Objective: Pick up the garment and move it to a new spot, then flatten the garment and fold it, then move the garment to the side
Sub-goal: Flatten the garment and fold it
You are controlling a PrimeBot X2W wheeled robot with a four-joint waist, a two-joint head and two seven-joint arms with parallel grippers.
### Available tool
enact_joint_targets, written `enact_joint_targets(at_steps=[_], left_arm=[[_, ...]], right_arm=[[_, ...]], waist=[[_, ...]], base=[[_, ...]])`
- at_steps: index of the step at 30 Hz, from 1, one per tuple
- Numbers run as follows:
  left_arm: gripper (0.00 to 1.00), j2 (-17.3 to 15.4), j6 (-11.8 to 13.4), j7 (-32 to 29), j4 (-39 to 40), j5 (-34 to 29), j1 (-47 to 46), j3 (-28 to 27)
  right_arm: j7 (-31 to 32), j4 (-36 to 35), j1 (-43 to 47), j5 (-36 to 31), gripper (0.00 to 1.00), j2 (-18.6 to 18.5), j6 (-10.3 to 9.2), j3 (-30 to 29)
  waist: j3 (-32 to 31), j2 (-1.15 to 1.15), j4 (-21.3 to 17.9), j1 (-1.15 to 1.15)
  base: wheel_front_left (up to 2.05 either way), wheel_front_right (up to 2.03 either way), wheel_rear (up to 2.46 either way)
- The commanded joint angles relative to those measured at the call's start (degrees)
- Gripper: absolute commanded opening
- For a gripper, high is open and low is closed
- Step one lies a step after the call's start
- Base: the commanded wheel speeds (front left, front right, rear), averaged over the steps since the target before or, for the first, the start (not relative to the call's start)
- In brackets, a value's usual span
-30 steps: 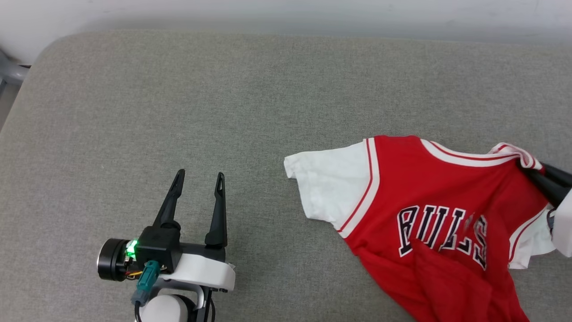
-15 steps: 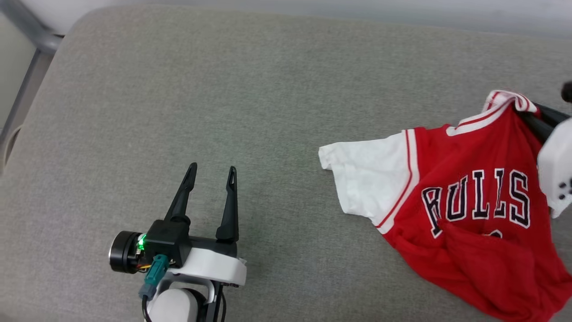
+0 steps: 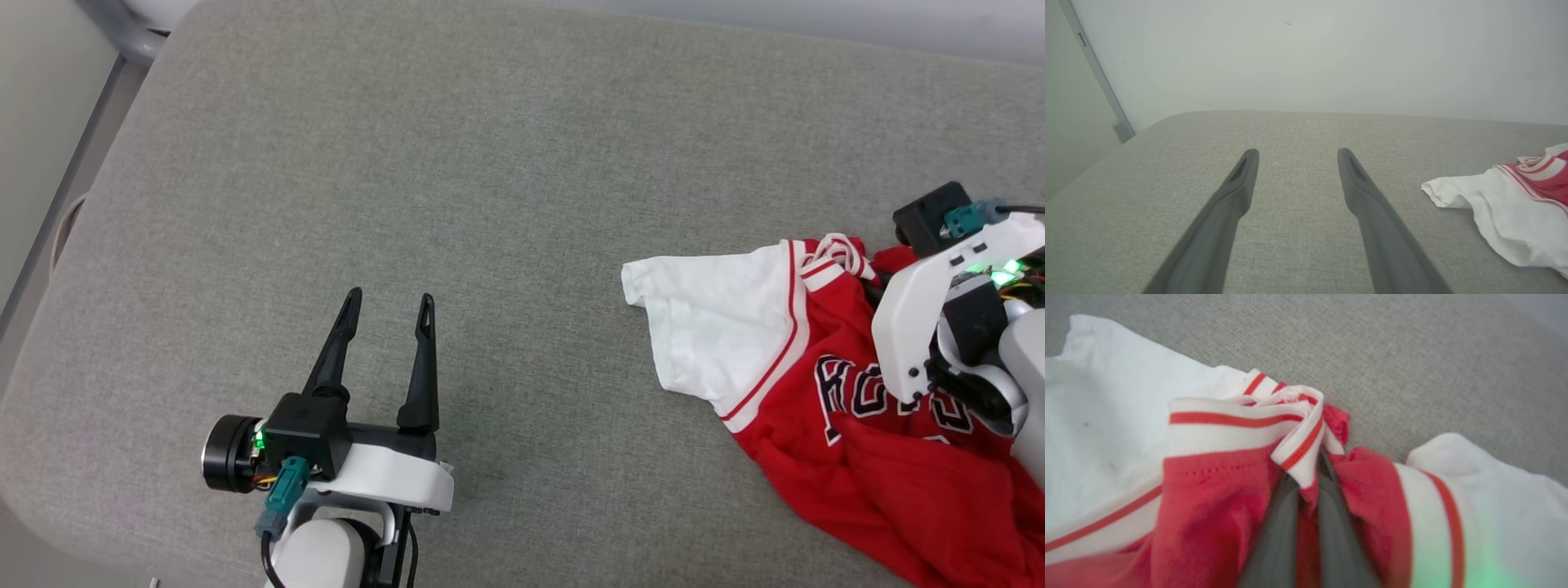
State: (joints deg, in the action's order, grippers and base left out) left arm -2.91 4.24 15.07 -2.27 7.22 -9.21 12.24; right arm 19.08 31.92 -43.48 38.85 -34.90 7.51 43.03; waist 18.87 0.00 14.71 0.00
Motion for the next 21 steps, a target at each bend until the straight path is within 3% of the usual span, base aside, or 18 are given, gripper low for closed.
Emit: enact_joint_targets(at_steps=[1, 2, 3, 12, 17, 21], left_arm=[[1.0, 0.0, 0.1, 0.1, -0.1, -0.4, 0.3, -0.4], [1.0, 0.0, -0.1, 0.1, -0.2, -0.6, 0.5, -0.5], [1.0, 0.0, -0.2, 0.1, -0.3, -0.8, 0.7, -0.7], [1.0, -0.5, -2.3, 0.1, -0.5, -3.6, 2.8, -3.7], [1.0, -1.7, -4.2, 0.1, -0.7, -4.6, 0.8, -4.7], [1.0, -2.9, -6.2, 0.1, -1.6, -4.5, -1.8, -4.9]], right_arm=[[-1.7, 1.2, 0.4, 0.5, 0.02, 0.0, -0.04, 1.7], [-3.5, 1.3, 0.2, 0.9, 0.38, -0.3, -0.04, 2.1], [-5.7, 1.2, 0.2, 1.2, 1.0, -0.6, -0.05, 2.2], [-24.9, -1.8, 5.2, 1.1, 1.0, -1.9, -0.05, -2.4], [-32.5, -5.0, 11.3, -1.7, 1.0, 0.4, -0.06, -10.6], [-33.9, -8.4, 16.4, -5.7, 1.0, 3.8, -0.05, -17.6]], waist=[[-0.8, 0.0, -0.7, 0.0], [-1.2, 0.0, -1.0, 0.0], [-1.8, 0.0, -1.4, 0.0], [-7.1, 0.0, -6.9, 0.0], [-8.8, 0.0, -9.3, 0.0], [-9.3, 0.0, -10.5, 0.0]], base=[[0.0, 0.0, 0.0], [0.0, 0.0, 0.0], [0.0, 0.0, 0.0], [0.0, 0.0, 0.0], [0.0, 0.0, 0.0], [0.0, 0.0, 0.0]])
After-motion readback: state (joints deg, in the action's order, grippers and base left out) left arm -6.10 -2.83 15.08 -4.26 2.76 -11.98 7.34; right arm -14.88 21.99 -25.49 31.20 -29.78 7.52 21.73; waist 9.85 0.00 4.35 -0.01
